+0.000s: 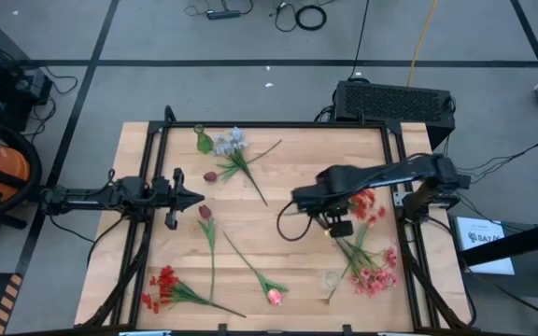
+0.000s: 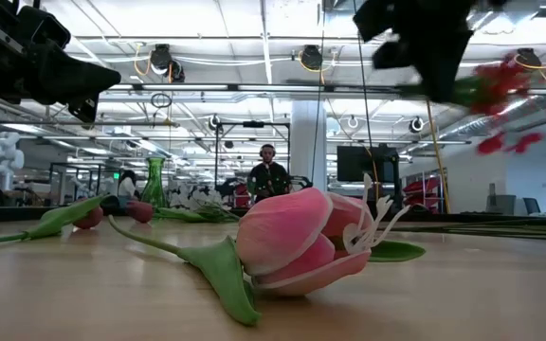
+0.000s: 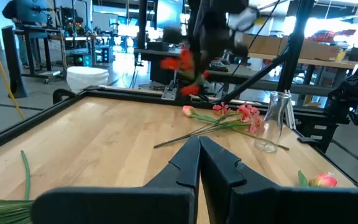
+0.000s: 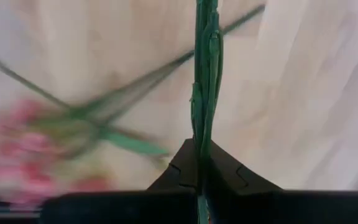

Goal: Sort flowers into vase by color
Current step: Put the top orange flowers into the transparent vase

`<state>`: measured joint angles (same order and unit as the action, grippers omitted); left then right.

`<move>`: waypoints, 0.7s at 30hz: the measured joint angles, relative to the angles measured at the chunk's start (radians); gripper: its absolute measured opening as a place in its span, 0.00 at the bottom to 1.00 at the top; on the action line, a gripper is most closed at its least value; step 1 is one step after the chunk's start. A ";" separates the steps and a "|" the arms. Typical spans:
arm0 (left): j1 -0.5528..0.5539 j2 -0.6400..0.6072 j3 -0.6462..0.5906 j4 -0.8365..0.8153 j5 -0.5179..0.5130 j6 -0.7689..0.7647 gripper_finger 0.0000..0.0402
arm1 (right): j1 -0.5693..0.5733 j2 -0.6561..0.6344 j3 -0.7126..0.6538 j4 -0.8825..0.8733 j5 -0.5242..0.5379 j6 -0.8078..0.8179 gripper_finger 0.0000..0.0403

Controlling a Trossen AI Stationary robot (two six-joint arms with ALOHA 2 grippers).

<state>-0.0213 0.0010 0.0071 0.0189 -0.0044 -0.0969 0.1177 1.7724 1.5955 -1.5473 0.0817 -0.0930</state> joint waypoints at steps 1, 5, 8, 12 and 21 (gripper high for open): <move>0.000 0.000 0.000 0.000 0.000 0.000 0.04 | 0.000 0.026 0.000 0.017 0.018 -0.080 0.00; 0.000 0.000 0.000 0.000 0.000 0.000 0.04 | 0.002 0.117 0.000 0.117 0.083 -0.372 0.00; 0.000 0.000 0.000 0.000 0.000 0.000 0.04 | 0.013 0.165 0.000 0.223 0.183 -0.511 0.00; 0.000 0.000 0.000 0.000 0.000 0.000 0.04 | 0.034 0.199 0.000 0.353 0.256 -0.720 0.00; 0.000 0.000 0.000 0.000 0.000 0.000 0.04 | 0.123 0.213 0.000 0.591 0.279 -1.226 0.00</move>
<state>-0.0212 0.0010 0.0071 0.0189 -0.0044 -0.0967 0.2402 1.9849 1.5951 -0.9562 0.3605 -1.3188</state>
